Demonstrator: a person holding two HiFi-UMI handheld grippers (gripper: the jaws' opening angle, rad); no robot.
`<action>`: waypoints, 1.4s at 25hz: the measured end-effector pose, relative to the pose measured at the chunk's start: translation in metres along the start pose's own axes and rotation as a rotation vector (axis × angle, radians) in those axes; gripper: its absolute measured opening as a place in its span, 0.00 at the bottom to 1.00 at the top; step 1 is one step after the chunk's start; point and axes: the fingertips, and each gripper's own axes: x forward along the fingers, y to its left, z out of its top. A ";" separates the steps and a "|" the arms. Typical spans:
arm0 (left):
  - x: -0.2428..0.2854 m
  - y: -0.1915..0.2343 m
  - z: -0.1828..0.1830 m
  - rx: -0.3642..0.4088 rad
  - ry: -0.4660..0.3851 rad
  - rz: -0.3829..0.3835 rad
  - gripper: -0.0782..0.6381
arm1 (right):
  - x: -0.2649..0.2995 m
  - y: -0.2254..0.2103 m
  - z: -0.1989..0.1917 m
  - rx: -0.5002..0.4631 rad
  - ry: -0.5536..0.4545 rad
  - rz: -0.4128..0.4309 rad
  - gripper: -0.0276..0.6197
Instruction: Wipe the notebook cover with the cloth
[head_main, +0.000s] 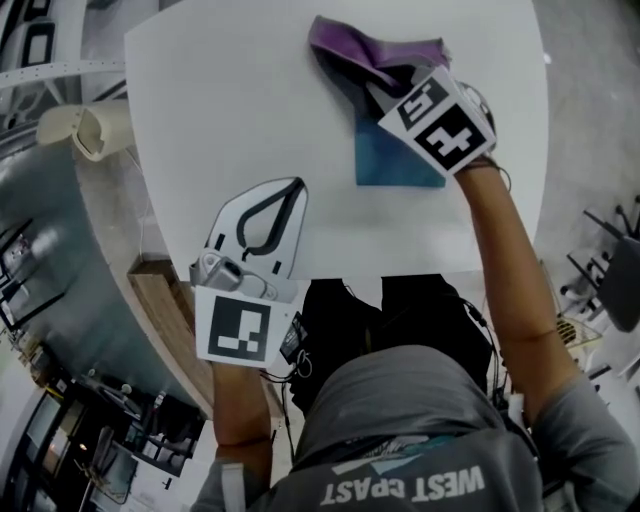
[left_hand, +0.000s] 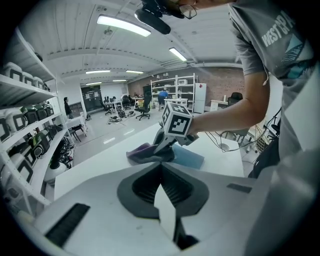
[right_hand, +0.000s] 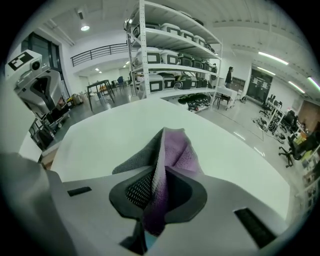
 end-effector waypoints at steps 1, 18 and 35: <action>-0.001 0.002 -0.001 0.003 0.000 0.001 0.11 | -0.001 -0.005 -0.003 0.016 0.003 -0.011 0.14; 0.016 -0.032 0.046 0.158 -0.032 -0.114 0.11 | -0.064 -0.053 -0.080 0.210 0.004 -0.167 0.14; -0.025 -0.051 0.047 0.201 -0.067 -0.110 0.11 | -0.094 0.019 -0.138 0.302 0.031 -0.180 0.14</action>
